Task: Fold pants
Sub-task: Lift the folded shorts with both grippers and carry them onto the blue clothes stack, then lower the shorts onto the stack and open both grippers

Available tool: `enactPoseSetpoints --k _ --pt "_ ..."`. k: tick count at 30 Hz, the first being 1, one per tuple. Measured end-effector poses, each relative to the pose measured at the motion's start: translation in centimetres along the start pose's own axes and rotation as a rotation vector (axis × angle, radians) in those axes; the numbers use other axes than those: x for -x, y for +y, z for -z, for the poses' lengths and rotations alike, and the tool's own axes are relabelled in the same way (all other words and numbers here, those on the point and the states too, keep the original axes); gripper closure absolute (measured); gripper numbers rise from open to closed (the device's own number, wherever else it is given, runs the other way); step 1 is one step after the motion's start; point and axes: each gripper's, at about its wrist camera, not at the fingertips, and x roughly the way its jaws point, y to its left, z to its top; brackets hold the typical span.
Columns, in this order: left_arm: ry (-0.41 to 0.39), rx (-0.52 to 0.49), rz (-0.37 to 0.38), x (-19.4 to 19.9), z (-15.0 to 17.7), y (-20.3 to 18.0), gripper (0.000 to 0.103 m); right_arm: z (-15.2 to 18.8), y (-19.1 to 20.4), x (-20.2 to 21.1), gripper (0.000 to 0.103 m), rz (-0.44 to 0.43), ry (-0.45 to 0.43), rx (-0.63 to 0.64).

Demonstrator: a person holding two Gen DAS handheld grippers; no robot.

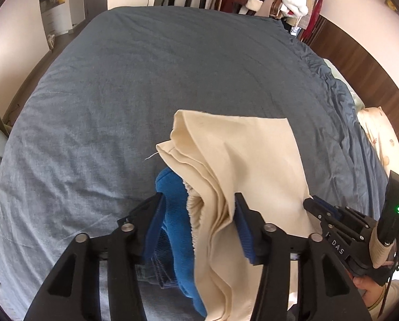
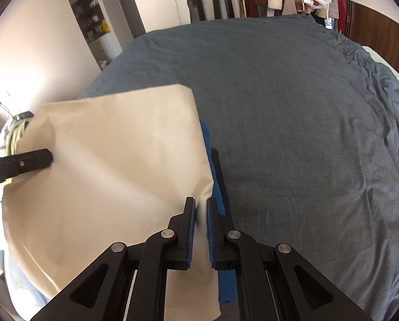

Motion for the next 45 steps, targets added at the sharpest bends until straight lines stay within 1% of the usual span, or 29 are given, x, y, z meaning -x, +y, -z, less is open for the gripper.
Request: enactPoseSetpoints --k 2,5,6,8,10,11,14,16,18,19,21,22,23,24,26,28,29,31,32,33,34,35,36,37,38,39,41,44,45 --pt "0.0 -0.011 -0.013 0.2 0.1 0.1 0.051 0.1 -0.2 -0.2 0.095 0.035 0.015 0.003" --pt "0.002 -0.007 -0.058 0.6 0.2 0.5 0.041 0.4 -0.5 -0.4 0.095 0.096 0.04 -0.009" --pt "0.001 -0.01 -0.071 0.7 0.2 0.6 0.038 0.4 -0.7 -0.7 0.095 0.12 0.063 -0.017" --pt "-0.002 -0.039 -0.095 1.1 0.1 0.3 0.038 0.7 -1.8 -1.5 0.095 0.142 0.122 -0.057" --pt "-0.003 -0.081 -0.123 1.4 0.1 -0.3 0.038 0.6 -2.3 -1.6 0.095 0.159 0.14 -0.084" --pt "-0.006 -0.091 -0.126 1.7 0.1 -0.5 0.038 0.4 -2.4 -1.4 0.092 0.168 0.135 -0.091" --pt "-0.02 -0.085 -0.144 2.9 -0.1 -0.5 0.039 -0.1 -2.2 -0.4 0.091 0.174 0.104 -0.099" --pt "-0.034 -0.065 -0.184 3.7 -0.1 -0.2 0.036 -0.2 -1.7 0.4 0.088 0.16 0.082 -0.096" --pt "-0.041 -0.033 -0.216 4.3 0.1 0.1 0.037 -0.4 -1.1 1.4 0.074 0.141 0.055 -0.078" --pt "-0.051 -0.028 -0.237 4.7 0.2 0.1 0.037 -0.8 -0.9 1.6 0.073 0.133 0.044 -0.069" --pt "-0.08 -0.047 -0.331 5.8 0.5 0.1 0.037 -0.8 -0.2 2.5 0.072 0.109 0.024 -0.055" --pt "-0.092 -0.061 -0.394 6.3 0.7 -0.1 0.038 -0.7 0.0 2.8 0.072 0.097 0.02 -0.046" --pt "-0.099 -0.079 -0.435 6.9 0.9 -0.3 0.038 -0.6 0.2 3.1 0.072 0.087 0.019 -0.033" --pt "-0.107 -0.105 -0.437 7.6 1.3 -0.7 0.038 -0.5 0.4 3.3 0.071 0.081 0.017 -0.017" --pt "-0.116 -0.13 -0.373 8.8 2.1 -1.9 0.038 -0.2 0.6 3.7 0.07 0.063 0.012 0.005" --pt "-0.105 -0.126 -0.277 9.6 3.1 -3.2 0.038 0.0 0.5 4.2 0.07 0.025 0.001 0.007" --pt "-0.108 -0.13 -0.216 10.0 3.6 -4.2 0.038 0.2 0.2 4.3 0.07 0.003 0.0 0.008" --pt "-0.124 -0.154 -0.137 10.3 4.8 -6.2 0.04 0.7 0.0 4.7 0.07 -0.046 0.003 0.011" --pt "-0.13 -0.181 -0.083 10.3 5.5 -7.5 0.04 1.0 -0.1 4.9 0.07 -0.069 0.002 0.023" --pt "-0.131 -0.204 -0.043 10.0 6.0 -8.4 0.042 1.3 -0.2 5.0 0.07 -0.089 0.006 0.038" --pt "-0.115 -0.243 0.0 9.3 6.7 -9.6 0.048 1.6 -0.2 5.2 0.07 -0.108 0.006 0.064" --pt "-0.101 -0.271 0.007 8.6 6.8 -10.8 0.053 2.1 0.0 5.4 0.071 -0.123 -0.003 0.111" --pt "-0.091 -0.298 0.004 7.8 7.2 -11.6 0.067 2.4 0.3 5.6 0.076 -0.128 -0.009 0.142" --pt "-0.084 -0.315 0.003 7.1 7.6 -12.2 0.076 2.8 0.4 5.8 0.082 -0.135 -0.012 0.179" --pt "-0.069 -0.333 0.001 6.2 8.0 -12.6 0.079 3.0 0.5 5.9 0.091 -0.145 -0.011 0.199" --pt "-0.055 -0.345 -0.003 5.4 8.3 -12.9 0.081 3.3 0.5 5.9 0.092 -0.159 -0.005 0.212" --pt "-0.057 -0.381 -0.011 4.1 8.8 -13.5 0.083 3.6 0.3 5.7 0.093 -0.197 0.014 0.21" --pt "-0.053 -0.413 -0.027 2.7 9.4 -13.9 0.083 3.9 0.4 5.1 0.094 -0.229 0.022 0.214" --pt "-0.045 -0.43 -0.046 2.0 9.7 -14.0 0.083 4.0 0.4 4.7 0.094 -0.243 0.032 0.209"
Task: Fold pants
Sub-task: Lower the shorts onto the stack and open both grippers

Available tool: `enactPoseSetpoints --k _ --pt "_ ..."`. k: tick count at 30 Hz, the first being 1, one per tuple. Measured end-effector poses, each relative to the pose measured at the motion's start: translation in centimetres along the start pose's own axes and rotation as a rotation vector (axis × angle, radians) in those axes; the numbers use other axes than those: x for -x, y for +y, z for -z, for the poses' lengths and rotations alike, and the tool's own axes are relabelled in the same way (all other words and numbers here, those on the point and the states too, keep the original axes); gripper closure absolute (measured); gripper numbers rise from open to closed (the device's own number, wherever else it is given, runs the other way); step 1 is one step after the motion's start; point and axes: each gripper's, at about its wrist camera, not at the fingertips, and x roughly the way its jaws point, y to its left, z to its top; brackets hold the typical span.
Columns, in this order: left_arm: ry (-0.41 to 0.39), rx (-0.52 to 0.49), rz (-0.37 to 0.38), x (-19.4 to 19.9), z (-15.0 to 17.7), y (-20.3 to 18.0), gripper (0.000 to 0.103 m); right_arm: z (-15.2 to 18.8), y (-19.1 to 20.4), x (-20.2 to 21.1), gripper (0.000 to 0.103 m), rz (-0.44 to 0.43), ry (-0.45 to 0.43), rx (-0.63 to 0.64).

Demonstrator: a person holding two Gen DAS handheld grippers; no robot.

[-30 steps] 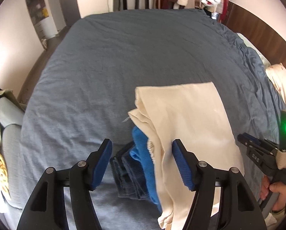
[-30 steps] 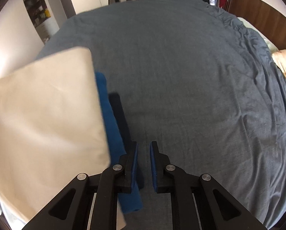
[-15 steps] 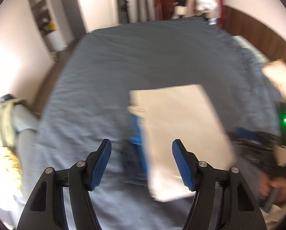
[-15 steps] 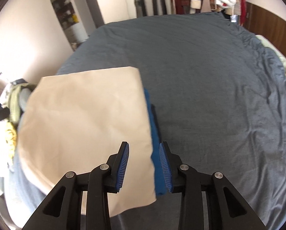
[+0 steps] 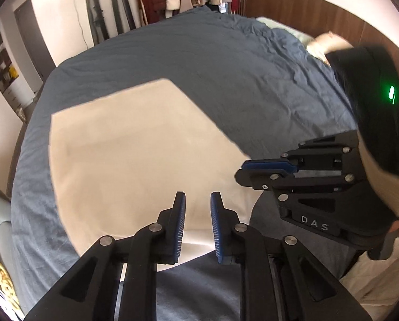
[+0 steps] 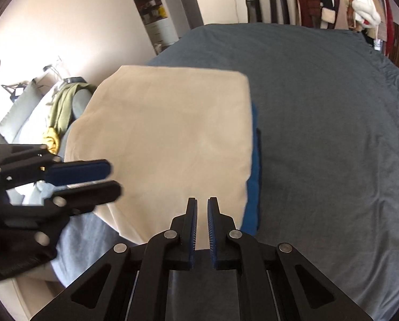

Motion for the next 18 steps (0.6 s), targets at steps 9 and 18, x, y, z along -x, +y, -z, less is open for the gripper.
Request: enactPoseSetpoints --k 9,18 --pt "0.115 -0.279 -0.257 -2.8 3.3 -2.1 0.092 0.7 0.4 -4.6 0.096 0.029 0.065 0.039" --pt "0.197 -0.258 -0.374 -2.8 5.9 1.2 0.092 0.8 0.9 -4.9 0.096 0.071 0.081 0.042"
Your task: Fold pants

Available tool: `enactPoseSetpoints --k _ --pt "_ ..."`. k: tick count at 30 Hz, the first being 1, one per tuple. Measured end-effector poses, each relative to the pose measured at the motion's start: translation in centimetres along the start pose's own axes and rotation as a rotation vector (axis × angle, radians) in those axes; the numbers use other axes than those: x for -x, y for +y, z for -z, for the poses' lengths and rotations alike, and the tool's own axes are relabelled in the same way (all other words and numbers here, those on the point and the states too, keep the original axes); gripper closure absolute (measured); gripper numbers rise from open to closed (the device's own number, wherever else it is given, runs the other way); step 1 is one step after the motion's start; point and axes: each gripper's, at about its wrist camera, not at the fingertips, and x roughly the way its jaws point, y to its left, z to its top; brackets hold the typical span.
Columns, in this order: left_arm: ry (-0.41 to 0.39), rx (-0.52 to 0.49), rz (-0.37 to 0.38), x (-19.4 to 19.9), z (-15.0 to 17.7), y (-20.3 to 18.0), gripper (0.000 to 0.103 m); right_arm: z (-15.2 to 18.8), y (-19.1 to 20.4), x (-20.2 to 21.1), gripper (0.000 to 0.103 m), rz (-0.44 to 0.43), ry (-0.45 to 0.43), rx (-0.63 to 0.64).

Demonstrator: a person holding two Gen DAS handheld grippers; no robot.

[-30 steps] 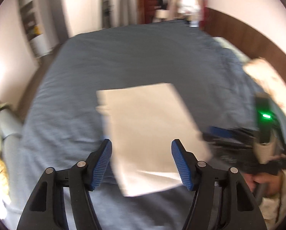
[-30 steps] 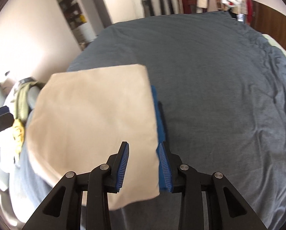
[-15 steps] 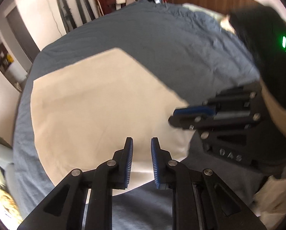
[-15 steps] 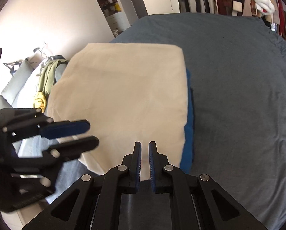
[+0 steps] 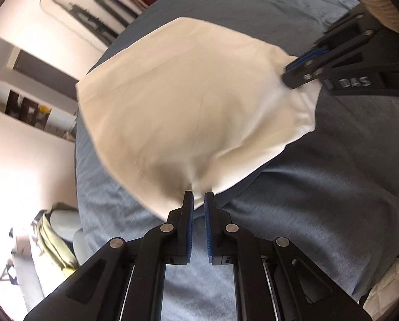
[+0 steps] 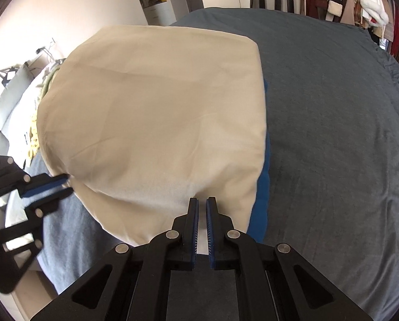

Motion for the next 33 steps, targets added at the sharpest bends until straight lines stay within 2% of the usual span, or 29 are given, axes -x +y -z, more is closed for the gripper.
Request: enactPoseSetpoints --k 8,12,14,16,17,18,19,21,22,24,26,28,29,31,33 --pt "0.081 0.115 0.003 0.7 2.1 1.2 0.092 1.1 0.6 1.1 0.096 0.078 0.081 -0.019" --pt "0.068 0.201 0.023 2.6 1.8 1.5 0.09 2.2 -0.3 1.9 0.096 0.138 0.121 -0.051" --pt "0.046 0.264 0.044 3.9 1.6 1.0 0.087 2.5 -1.1 2.8 0.096 0.157 0.113 -0.069" --pt "0.016 0.341 0.072 5.0 0.9 0.4 0.078 2.7 -1.4 3.8 0.095 0.173 0.093 -0.075" --pt "0.002 0.373 0.083 5.5 0.7 0.2 0.074 2.6 -2.0 4.6 0.091 0.176 0.08 -0.074" --pt "-0.018 0.407 0.091 6.0 0.4 -0.2 0.066 2.7 -2.6 5.4 0.081 0.177 0.06 -0.075" --pt "-0.043 0.443 0.089 6.6 0.0 -0.7 0.062 3.0 -3.1 6.2 0.075 0.179 0.035 -0.073" --pt "-0.069 0.505 0.083 7.5 -0.6 -1.6 0.058 3.4 -3.9 7.7 0.054 0.186 -0.018 -0.069" --pt "-0.087 0.563 0.093 7.9 -0.7 -2.2 0.05 3.9 -4.4 8.5 0.051 0.19 -0.043 -0.065" --pt "-0.112 0.653 0.106 8.2 -0.8 -3.2 0.043 4.5 -5.0 9.6 0.038 0.209 -0.097 -0.058" --pt "-0.119 0.72 0.117 8.2 -1.0 -4.4 0.041 5.4 -5.6 10.7 0.034 0.219 -0.143 -0.056" --pt "-0.15 0.74 0.126 8.1 -1.1 -5.8 0.035 6.3 -6.6 11.5 0.025 0.234 -0.168 -0.06" --pt "-0.17 0.738 0.107 7.9 -1.2 -6.4 0.035 6.9 -7.0 11.7 0.023 0.239 -0.183 -0.063" --pt "-0.224 0.716 0.073 8.0 -1.7 -8.1 0.024 8.3 -7.9 11.7 0.021 0.257 -0.227 -0.077" --pt "-0.292 0.675 0.037 7.8 -2.3 -9.9 0.022 9.6 -9.4 11.5 0.021 0.268 -0.248 -0.083"
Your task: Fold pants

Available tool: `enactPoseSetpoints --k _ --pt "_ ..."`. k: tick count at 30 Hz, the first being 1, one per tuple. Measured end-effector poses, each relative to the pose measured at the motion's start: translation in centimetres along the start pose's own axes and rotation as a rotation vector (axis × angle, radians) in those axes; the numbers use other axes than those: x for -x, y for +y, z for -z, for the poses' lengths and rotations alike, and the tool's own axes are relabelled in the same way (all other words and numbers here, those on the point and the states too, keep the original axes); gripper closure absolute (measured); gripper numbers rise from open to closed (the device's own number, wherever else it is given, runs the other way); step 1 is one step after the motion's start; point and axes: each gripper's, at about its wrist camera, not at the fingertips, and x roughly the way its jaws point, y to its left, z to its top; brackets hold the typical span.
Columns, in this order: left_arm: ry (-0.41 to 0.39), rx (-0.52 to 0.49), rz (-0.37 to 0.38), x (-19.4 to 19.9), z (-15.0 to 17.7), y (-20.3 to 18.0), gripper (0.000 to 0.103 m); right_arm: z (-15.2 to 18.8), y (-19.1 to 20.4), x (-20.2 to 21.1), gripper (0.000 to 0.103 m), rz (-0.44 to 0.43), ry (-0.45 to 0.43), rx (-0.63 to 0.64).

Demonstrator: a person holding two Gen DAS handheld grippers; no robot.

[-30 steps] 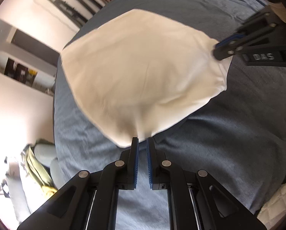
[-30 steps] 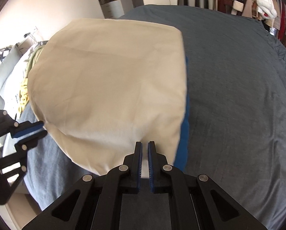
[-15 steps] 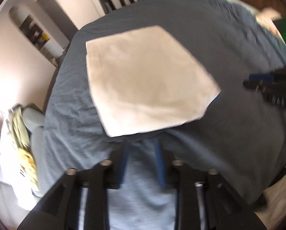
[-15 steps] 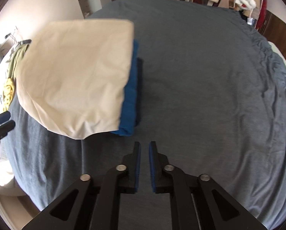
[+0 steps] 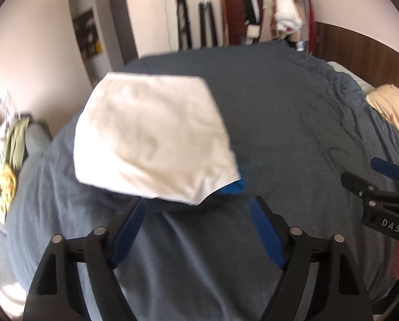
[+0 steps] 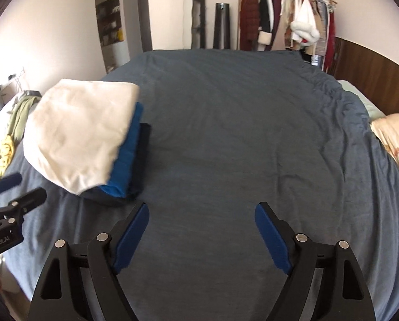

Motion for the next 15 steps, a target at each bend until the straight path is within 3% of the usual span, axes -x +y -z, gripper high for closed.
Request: enactPoseSetpoints --k 4,9,15 --pt "-0.072 -0.054 -0.01 -1.0 1.7 -2.3 0.021 2.9 -1.8 -1.0 0.021 0.011 -0.039 -0.009" --pt "-0.12 -0.028 0.004 -1.5 3.7 -3.1 0.02 5.7 -3.2 -2.0 0.021 0.011 -0.084 -0.035" --pt "-0.189 -0.018 0.001 1.7 6.3 -3.9 0.02 8.0 -3.7 -0.2 0.021 0.06 -0.16 -0.049"
